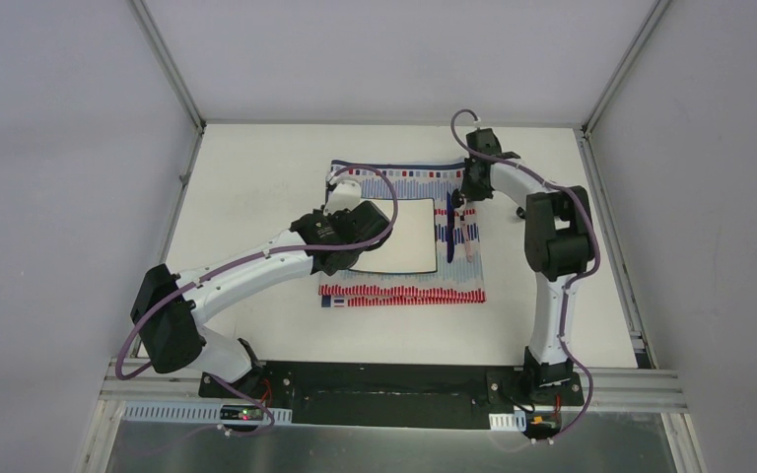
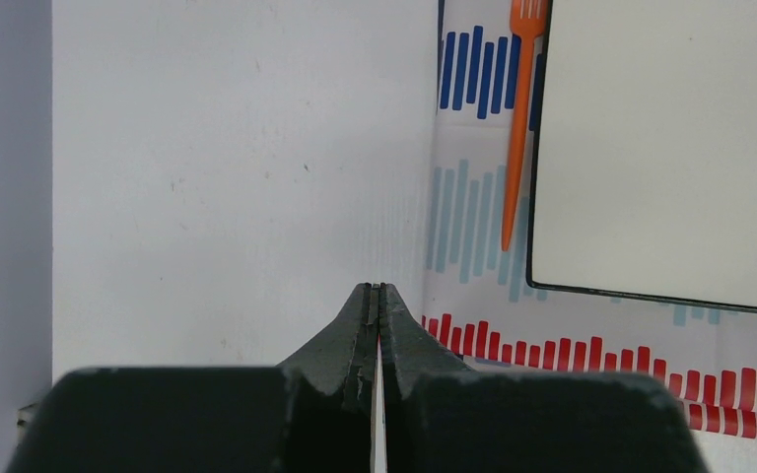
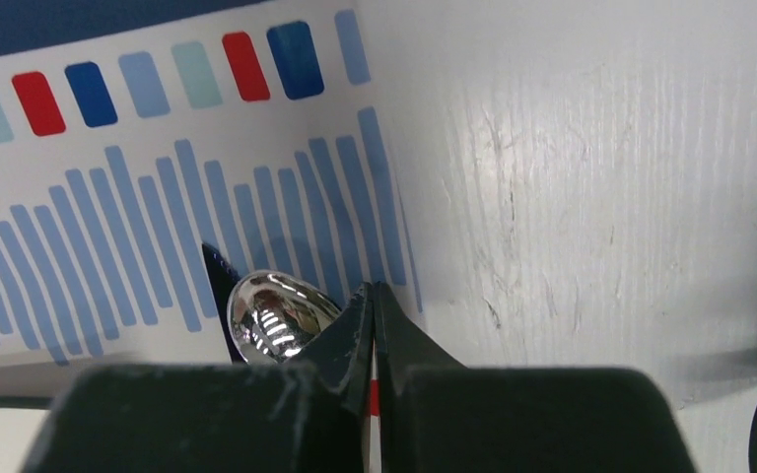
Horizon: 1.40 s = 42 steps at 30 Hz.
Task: Set the dinner table for one person
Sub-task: Move the knife to the napkin.
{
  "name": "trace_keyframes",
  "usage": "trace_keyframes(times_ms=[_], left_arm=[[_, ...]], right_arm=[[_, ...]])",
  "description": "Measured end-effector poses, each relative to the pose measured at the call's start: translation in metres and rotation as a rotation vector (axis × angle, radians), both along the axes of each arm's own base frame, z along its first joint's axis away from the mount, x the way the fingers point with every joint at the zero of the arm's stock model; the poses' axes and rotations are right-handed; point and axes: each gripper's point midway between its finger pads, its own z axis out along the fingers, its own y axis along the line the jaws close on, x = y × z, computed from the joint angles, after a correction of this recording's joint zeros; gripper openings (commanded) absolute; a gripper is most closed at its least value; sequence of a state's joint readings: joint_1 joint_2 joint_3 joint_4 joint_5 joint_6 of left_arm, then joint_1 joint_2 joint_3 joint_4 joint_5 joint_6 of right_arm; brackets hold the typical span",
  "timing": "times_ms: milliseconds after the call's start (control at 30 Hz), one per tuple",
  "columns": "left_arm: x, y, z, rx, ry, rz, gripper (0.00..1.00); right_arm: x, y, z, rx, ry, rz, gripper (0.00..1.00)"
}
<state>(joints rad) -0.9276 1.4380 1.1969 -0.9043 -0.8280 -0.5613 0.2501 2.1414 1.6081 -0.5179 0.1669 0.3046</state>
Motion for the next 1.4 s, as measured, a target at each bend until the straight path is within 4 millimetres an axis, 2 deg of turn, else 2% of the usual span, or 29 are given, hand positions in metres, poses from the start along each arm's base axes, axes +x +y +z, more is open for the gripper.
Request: trace_keyframes(times_ms=[233,533,800,1033,1400], left_arm=[[-0.001,0.0,-0.001,-0.002,0.003,-0.002,0.0],[-0.002,-0.002,-0.002,-0.015,0.014,-0.011,0.0],[-0.002,-0.003,-0.002,-0.017,0.016,-0.012,0.0],[-0.002,-0.003,-0.002,-0.018,0.017,-0.012,0.0],[-0.002,-0.003,-0.004,-0.018,0.017,-0.012,0.0]], right_arm=[[-0.016,0.001,-0.001,0.025,-0.007,-0.006,0.0],[-0.062,0.012,-0.002,0.021,0.038,0.024,0.0],[-0.089,0.025,-0.003,-0.001,0.057,0.053,0.0],[-0.102,0.029,-0.003,-0.021,0.056,0.062,0.0],[-0.102,0.028,-0.003,-0.039,0.049,0.046,0.0]])
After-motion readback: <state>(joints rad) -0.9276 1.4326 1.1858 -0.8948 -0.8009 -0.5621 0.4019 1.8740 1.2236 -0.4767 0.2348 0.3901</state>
